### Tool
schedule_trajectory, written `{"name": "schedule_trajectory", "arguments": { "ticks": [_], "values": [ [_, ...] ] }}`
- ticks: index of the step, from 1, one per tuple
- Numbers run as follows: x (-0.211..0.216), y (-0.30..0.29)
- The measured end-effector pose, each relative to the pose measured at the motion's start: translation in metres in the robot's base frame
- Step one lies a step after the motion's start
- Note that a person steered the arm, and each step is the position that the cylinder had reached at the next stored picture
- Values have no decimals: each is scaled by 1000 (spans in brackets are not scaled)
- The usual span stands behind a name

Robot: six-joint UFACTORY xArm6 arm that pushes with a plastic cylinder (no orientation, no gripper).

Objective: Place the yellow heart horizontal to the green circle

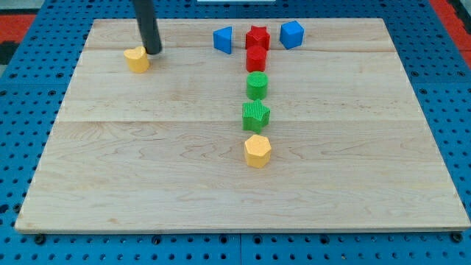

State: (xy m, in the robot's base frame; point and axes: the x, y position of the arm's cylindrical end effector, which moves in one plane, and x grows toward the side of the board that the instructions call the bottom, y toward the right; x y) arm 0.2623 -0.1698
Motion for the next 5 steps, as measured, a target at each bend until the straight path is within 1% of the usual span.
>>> {"name": "schedule_trajectory", "arguments": {
  "ticks": [1,2,3,4,5],
  "values": [
    [-5,-60],
    [78,2],
    [87,63],
    [81,-30],
    [35,-6]
  ]
}}
